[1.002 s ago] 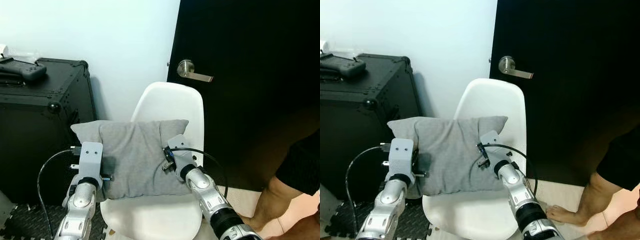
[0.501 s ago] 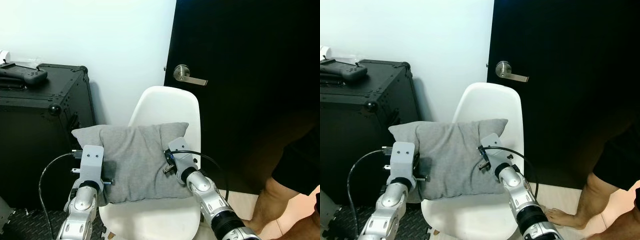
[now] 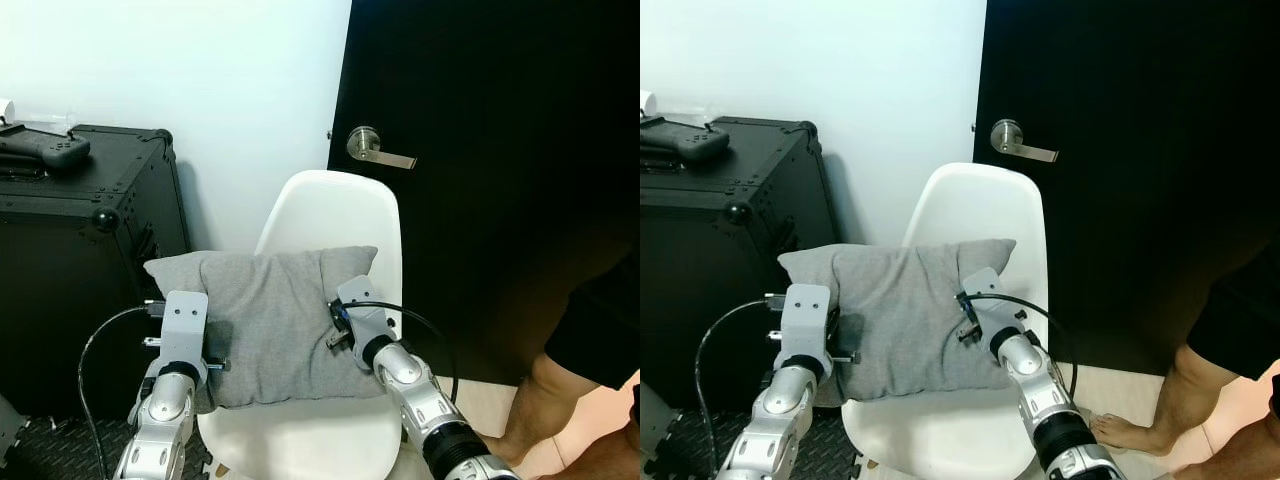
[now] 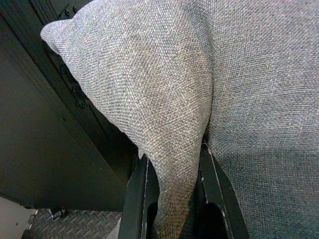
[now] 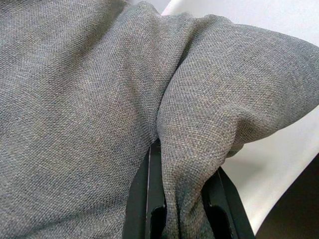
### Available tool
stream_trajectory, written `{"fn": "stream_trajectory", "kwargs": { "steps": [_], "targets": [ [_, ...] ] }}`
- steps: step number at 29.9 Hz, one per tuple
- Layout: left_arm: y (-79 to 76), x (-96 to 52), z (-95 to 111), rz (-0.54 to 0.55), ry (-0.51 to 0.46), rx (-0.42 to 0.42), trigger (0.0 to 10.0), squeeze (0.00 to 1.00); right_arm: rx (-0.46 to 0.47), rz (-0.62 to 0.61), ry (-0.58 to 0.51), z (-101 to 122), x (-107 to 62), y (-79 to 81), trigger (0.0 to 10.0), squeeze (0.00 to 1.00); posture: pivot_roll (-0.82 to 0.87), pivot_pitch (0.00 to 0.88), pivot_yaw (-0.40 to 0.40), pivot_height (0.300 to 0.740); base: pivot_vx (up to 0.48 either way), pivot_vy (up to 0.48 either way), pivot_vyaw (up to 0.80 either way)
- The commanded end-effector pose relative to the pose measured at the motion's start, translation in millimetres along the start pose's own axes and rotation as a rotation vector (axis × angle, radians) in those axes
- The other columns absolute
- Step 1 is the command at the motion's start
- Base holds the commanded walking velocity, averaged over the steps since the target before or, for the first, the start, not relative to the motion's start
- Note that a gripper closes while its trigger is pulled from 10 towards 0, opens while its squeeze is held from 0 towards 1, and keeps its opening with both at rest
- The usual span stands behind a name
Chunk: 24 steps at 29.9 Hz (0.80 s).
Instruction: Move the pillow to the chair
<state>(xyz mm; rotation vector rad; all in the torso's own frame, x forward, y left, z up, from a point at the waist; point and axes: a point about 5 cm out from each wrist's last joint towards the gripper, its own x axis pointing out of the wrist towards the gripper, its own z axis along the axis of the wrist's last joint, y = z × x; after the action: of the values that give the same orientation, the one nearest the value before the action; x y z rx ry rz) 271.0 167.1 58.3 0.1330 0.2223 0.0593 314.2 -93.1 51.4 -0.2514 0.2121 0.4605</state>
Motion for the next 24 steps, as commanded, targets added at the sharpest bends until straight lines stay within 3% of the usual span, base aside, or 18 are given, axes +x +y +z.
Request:
{"fn": "stream_trajectory", "kwargs": {
  "steps": [1, 24],
  "targets": [
    [-18.0, 1.7, 9.6, -0.068, -0.039, -0.022, 10.0, 0.00, -0.014, 0.081, -0.008, 3.2, 2.5, 15.0, 10.0, 0.00, 0.09, 0.000, -0.088, 0.691, 0.000, 0.000, 0.00],
    [-18.8, 1.8, 7.7, -0.069, -0.025, -0.013, 10.0, 0.00, -0.020, 0.085, -0.001, 3.5, 3.7, 15.0, 10.0, 0.00, 0.09, 0.000, -0.089, 0.632, 0.000, 0.000, 0.00]
  ]
}}
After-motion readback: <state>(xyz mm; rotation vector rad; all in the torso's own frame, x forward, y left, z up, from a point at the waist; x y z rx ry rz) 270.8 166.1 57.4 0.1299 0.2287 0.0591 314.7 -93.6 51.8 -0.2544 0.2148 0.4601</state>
